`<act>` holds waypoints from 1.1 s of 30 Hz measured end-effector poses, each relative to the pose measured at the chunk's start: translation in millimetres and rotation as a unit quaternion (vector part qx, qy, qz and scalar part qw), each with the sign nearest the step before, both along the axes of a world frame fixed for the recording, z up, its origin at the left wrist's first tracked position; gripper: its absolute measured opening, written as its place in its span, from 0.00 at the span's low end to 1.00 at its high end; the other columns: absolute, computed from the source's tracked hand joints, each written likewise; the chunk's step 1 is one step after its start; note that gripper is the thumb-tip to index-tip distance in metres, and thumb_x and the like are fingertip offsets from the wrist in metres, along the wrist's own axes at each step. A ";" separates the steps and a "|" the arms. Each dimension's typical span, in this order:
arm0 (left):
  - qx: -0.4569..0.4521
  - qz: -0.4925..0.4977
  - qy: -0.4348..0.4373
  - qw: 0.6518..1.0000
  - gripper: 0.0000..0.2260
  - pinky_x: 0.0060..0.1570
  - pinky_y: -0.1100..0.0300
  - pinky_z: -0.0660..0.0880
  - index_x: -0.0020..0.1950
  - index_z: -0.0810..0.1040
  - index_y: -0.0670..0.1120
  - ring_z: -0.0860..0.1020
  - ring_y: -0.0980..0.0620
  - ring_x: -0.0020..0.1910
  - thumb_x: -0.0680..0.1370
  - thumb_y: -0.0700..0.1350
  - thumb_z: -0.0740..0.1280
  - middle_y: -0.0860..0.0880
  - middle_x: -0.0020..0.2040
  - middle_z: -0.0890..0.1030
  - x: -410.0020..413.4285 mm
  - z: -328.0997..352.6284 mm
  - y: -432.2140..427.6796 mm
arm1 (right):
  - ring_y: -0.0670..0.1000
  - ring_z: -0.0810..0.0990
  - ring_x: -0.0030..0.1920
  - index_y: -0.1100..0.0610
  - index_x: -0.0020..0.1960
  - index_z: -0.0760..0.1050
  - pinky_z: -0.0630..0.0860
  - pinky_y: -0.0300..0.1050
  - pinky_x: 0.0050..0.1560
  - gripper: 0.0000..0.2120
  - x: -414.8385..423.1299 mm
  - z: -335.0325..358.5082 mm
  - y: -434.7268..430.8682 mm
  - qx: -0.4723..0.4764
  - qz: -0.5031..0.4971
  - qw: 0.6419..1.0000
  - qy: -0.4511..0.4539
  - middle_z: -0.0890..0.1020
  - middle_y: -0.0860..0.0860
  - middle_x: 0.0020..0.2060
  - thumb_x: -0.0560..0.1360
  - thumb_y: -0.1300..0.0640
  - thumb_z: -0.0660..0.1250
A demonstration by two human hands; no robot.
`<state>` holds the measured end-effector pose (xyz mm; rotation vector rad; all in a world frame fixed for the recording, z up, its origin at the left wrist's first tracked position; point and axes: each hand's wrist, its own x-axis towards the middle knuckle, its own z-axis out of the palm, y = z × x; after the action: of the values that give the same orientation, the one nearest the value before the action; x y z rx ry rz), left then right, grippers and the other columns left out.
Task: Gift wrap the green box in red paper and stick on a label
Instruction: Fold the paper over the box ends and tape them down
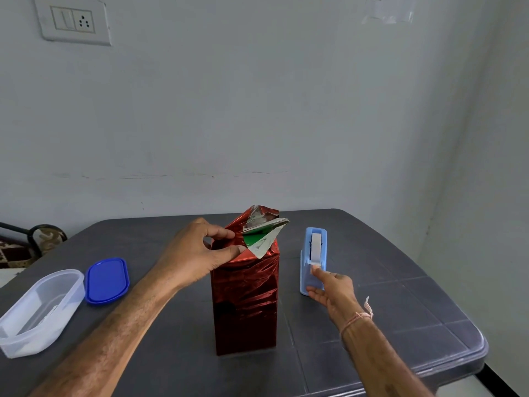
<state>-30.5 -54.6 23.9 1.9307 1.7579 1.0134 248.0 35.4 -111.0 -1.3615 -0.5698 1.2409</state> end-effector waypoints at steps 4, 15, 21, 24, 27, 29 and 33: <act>0.005 0.000 -0.003 1.000 0.20 0.51 0.57 0.77 0.62 0.83 0.57 0.75 0.58 0.52 0.71 0.60 0.76 0.58 0.55 0.76 0.6 -0.1 -0.9 | 0.60 0.84 0.52 0.60 0.46 0.75 0.82 0.58 0.58 0.11 -6.8 -12.3 -8.1 0.023 -0.033 0.999 0.014 0.82 0.60 0.50 0.76 0.55 0.76; 0.001 0.000 -0.011 1.000 0.19 0.54 0.52 0.79 0.60 0.84 0.58 0.75 0.57 0.53 0.71 0.60 0.76 0.57 0.54 0.76 0.3 -1.8 0.4 | 0.53 0.83 0.45 0.56 0.42 0.83 0.83 0.51 0.49 0.09 -20.0 -33.5 -11.3 0.091 -0.105 0.989 -0.044 0.86 0.55 0.45 0.76 0.52 0.76; -0.003 0.002 -0.016 1.000 0.19 0.54 0.52 0.79 0.60 0.84 0.59 0.76 0.57 0.53 0.71 0.61 0.76 0.58 0.55 0.76 0.0 -2.4 -0.6 | 0.55 0.85 0.48 0.58 0.36 0.83 0.84 0.56 0.55 0.09 -21.9 -48.1 -13.0 0.051 -0.105 0.986 -0.118 0.86 0.58 0.48 0.70 0.53 0.76; 0.002 0.004 -0.010 1.000 0.20 0.54 0.52 0.79 0.59 0.84 0.60 0.76 0.58 0.51 0.69 0.64 0.76 0.59 0.53 0.76 0.8 -2.6 -4.2 | 0.53 0.84 0.44 0.62 0.46 0.81 0.83 0.50 0.46 0.10 -16.1 -43.8 -26.3 0.064 -0.101 0.989 -0.082 0.84 0.62 0.49 0.79 0.55 0.72; 0.005 0.005 -0.002 1.000 0.22 0.54 0.51 0.80 0.59 0.83 0.61 0.77 0.58 0.49 0.68 0.66 0.76 0.60 0.52 0.76 -0.7 -2.4 -6.6 | 0.51 0.82 0.43 0.62 0.55 0.78 0.81 0.49 0.44 0.14 -8.4 -5.3 -40.0 0.167 -0.076 0.977 -0.108 0.82 0.64 0.53 0.83 0.50 0.66; 0.001 0.002 0.001 1.000 0.23 0.53 0.52 0.80 0.61 0.82 0.61 0.77 0.58 0.50 0.69 0.66 0.75 0.60 0.53 0.75 -2.1 -1.2 -5.8 | 0.51 0.81 0.46 0.60 0.56 0.77 0.81 0.52 0.48 0.16 -7.4 51.1 -45.7 0.279 -0.009 0.947 -0.162 0.81 0.62 0.54 0.83 0.46 0.66; 0.000 -0.003 0.023 1.000 0.24 0.44 0.62 0.74 0.65 0.81 0.61 0.75 0.60 0.50 0.71 0.65 0.74 0.60 0.55 0.73 -1.8 -0.9 -4.4 | 0.47 0.78 0.49 0.58 0.51 0.78 0.76 0.42 0.53 0.12 -26.0 182.9 -63.4 0.426 0.260 0.793 -0.350 0.79 0.56 0.48 0.85 0.51 0.62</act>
<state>-32.3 -58.9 23.0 1.9738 1.7754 0.9743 222.0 -28.0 71.8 -0.8293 -1.8761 0.6368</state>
